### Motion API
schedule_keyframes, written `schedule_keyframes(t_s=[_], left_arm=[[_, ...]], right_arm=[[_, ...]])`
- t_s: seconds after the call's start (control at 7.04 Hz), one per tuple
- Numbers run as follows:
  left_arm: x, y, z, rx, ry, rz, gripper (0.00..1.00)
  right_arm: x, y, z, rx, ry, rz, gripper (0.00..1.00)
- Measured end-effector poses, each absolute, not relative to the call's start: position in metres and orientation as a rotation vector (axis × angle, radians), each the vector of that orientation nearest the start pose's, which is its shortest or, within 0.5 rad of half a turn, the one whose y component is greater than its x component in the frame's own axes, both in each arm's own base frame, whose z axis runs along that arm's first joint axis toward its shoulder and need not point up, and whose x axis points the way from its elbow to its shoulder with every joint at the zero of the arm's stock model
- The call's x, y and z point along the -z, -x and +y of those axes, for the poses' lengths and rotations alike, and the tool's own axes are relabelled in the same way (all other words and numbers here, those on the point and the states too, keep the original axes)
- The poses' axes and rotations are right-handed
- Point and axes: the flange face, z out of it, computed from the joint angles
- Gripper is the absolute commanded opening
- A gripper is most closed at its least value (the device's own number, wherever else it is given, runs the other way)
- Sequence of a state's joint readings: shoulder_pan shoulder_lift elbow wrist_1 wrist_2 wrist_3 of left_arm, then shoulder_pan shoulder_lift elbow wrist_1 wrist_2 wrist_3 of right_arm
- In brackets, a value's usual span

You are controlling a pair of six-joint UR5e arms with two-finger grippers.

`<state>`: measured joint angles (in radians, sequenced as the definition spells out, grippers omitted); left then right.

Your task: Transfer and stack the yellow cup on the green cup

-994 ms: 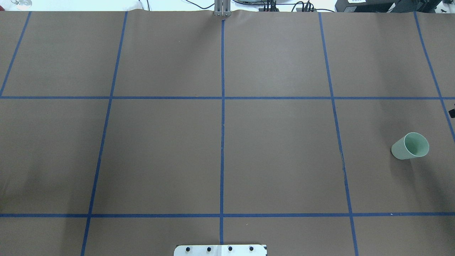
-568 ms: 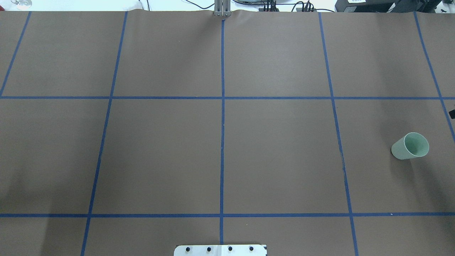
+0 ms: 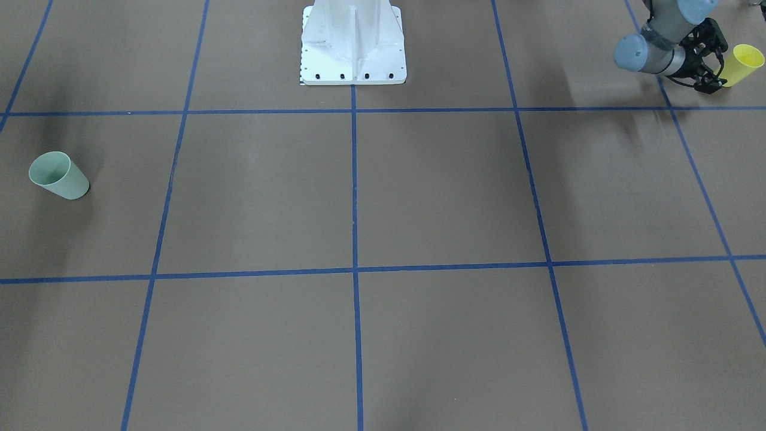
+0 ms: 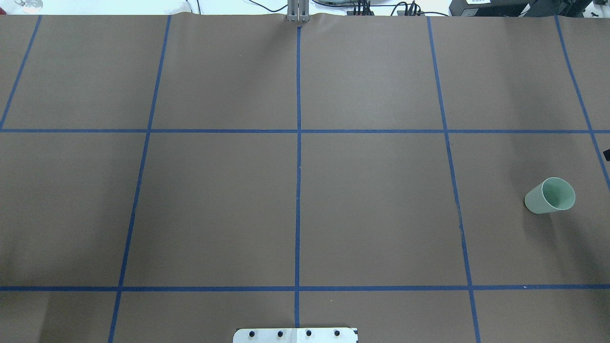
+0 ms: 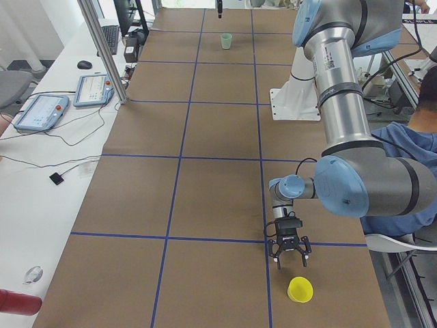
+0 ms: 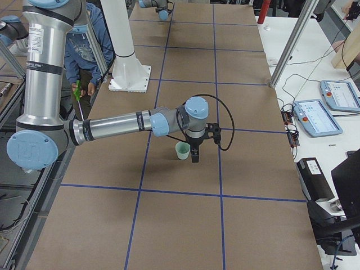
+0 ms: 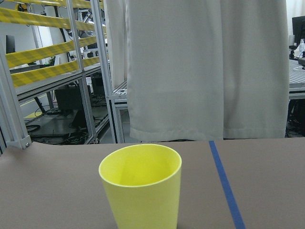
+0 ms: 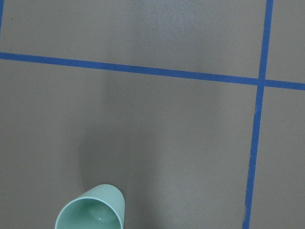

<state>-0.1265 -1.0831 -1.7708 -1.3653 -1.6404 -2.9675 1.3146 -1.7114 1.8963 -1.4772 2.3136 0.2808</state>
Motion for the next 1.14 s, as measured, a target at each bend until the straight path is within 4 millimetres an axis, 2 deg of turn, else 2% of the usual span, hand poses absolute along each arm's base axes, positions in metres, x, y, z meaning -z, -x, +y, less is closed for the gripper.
schedule_keyframes(t_s=[0.28, 1.14], left_arm=[[-0.807, -0.194, -0.148, 1.493, -0.265, -0.491, 1.00], [-0.844, -0.176, -0.144, 1.461, -0.276, -0.510, 0.99]], right_arm=[[-0.554, 0.048, -0.444, 0.080, -0.061, -0.781, 1.00], [-0.548, 0.050, -0.443, 0.089, -0.070, -0.786, 1.00]])
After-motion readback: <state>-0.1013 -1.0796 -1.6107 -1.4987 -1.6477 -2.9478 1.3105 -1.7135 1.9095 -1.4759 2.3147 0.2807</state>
